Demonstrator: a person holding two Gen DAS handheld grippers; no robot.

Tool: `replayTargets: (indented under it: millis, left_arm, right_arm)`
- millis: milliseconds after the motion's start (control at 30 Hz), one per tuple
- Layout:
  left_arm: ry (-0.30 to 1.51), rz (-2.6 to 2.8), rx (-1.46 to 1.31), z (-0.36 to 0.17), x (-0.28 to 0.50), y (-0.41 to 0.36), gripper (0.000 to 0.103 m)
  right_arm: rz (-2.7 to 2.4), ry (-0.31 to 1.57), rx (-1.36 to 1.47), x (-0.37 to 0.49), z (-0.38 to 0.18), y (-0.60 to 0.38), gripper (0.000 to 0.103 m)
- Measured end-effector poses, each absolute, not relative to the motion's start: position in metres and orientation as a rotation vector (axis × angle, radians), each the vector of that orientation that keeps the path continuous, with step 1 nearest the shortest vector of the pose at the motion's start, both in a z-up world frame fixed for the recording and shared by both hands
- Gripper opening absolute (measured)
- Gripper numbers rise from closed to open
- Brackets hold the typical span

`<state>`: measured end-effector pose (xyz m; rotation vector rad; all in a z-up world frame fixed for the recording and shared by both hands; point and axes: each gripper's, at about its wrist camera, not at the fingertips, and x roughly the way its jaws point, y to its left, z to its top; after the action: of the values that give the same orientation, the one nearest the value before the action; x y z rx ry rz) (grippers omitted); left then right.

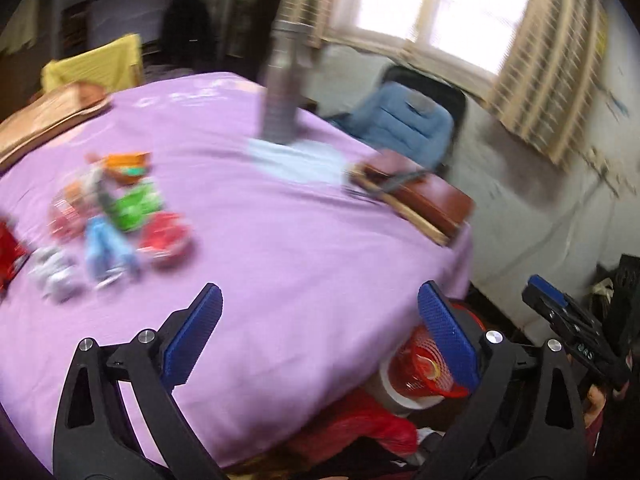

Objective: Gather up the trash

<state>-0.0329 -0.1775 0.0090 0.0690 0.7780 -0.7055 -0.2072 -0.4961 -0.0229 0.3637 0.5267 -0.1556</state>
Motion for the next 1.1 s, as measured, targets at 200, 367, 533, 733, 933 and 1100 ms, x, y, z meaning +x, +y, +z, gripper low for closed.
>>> replayTargets:
  millis: [200,367,533,733,933,1100]
  left_arm:
    - [0.759,-0.535,-0.030,0.006,-0.001,-0.085,0.095]
    - [0.782,-0.343,-0.088,-0.004,0.036,-0.004,0.095]
    - [0.806,-0.205,-0.140,-0.011,0.070,0.054,0.095]
    - [0.850,-0.128,-0.124,-0.017,0.118,0.084,0.095]
    - [0.892,-0.096,-0.023,-0.029,0.163,0.085,0.096]
    - [0.982,-0.092,0.022,-0.055,0.179,0.079,0.096]
  right_arm:
    - [-0.025,0.562,0.275,-0.161,-0.006,-0.430,0.068]
    - [0.079,0.596,0.224,-0.120,-0.001,-0.379,0.072]
    - [0.150,0.637,0.209,-0.082,-0.004,-0.348,0.074]
    - [0.193,0.672,0.186,-0.045,-0.007,-0.324,0.075]
    - [0.226,0.702,0.183,-0.013,-0.010,-0.307,0.077]
    - [0.266,0.717,0.139,0.009,-0.013,-0.284,0.079]
